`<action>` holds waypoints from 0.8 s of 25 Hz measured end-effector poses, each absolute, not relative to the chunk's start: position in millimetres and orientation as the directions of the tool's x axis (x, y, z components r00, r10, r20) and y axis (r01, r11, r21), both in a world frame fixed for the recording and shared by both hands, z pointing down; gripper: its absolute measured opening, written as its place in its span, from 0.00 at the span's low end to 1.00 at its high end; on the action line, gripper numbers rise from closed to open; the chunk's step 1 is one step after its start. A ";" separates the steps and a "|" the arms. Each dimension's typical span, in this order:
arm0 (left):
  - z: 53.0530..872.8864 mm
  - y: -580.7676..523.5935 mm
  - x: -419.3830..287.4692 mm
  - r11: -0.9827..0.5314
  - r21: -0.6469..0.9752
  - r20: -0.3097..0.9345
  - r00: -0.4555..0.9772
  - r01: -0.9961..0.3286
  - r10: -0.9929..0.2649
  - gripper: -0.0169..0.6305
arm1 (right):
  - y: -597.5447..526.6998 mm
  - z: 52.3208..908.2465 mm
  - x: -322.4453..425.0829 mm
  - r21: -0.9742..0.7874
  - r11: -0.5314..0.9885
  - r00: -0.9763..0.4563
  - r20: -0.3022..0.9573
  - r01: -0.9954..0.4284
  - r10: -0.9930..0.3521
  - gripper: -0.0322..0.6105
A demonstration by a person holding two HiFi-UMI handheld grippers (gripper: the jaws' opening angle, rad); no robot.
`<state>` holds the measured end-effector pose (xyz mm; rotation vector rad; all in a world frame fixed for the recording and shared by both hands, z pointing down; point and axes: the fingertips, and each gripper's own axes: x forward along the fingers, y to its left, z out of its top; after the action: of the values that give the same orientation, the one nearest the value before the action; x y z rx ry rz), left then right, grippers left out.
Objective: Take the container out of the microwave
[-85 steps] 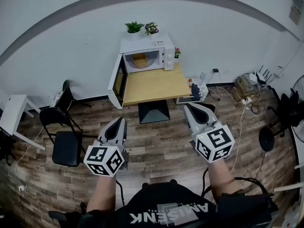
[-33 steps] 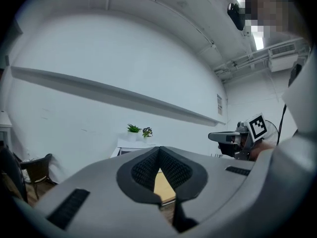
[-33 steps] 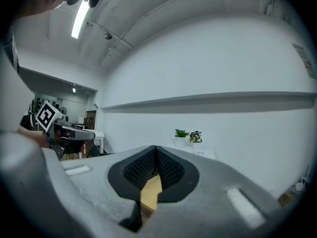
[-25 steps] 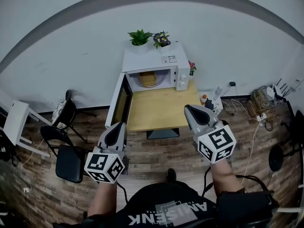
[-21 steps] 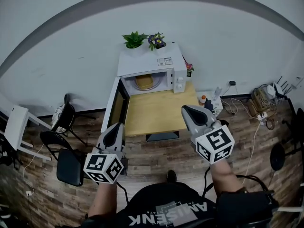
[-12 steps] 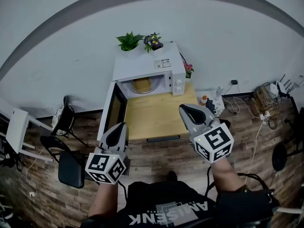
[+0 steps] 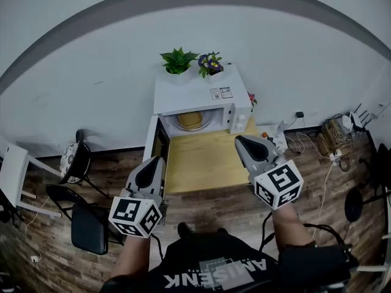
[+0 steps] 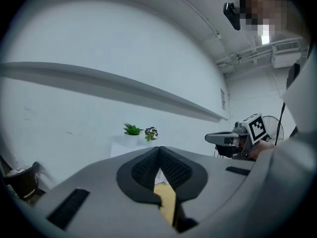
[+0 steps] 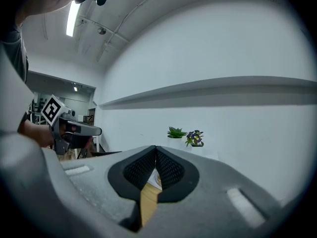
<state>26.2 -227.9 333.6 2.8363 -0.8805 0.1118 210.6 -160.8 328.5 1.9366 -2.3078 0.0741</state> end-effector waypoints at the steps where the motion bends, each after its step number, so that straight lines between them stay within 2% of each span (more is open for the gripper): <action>1: 331.3 -235.6 22.1 -0.813 0.147 0.111 0.826 -0.564 -0.553 0.03 | -166.9 327.9 207.7 0.051 0.168 -0.160 0.135 -0.985 -0.978 0.06; 12: 338.6 -285.7 -1.5 -0.847 0.197 0.101 0.870 -0.494 -0.483 0.03 | -222.2 328.0 171.5 0.091 0.134 -0.115 0.189 -0.987 -0.975 0.09; 20: 360.5 -297.0 -10.3 -0.829 0.203 0.149 0.854 -0.521 -0.499 0.03 | -249.6 354.6 156.3 0.123 0.234 -0.199 0.247 -0.964 -0.948 0.15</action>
<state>-10.3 -297.0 360.5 2.7936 -0.7805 0.1308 156.3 -249.6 354.6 1.7892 -2.2402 0.0854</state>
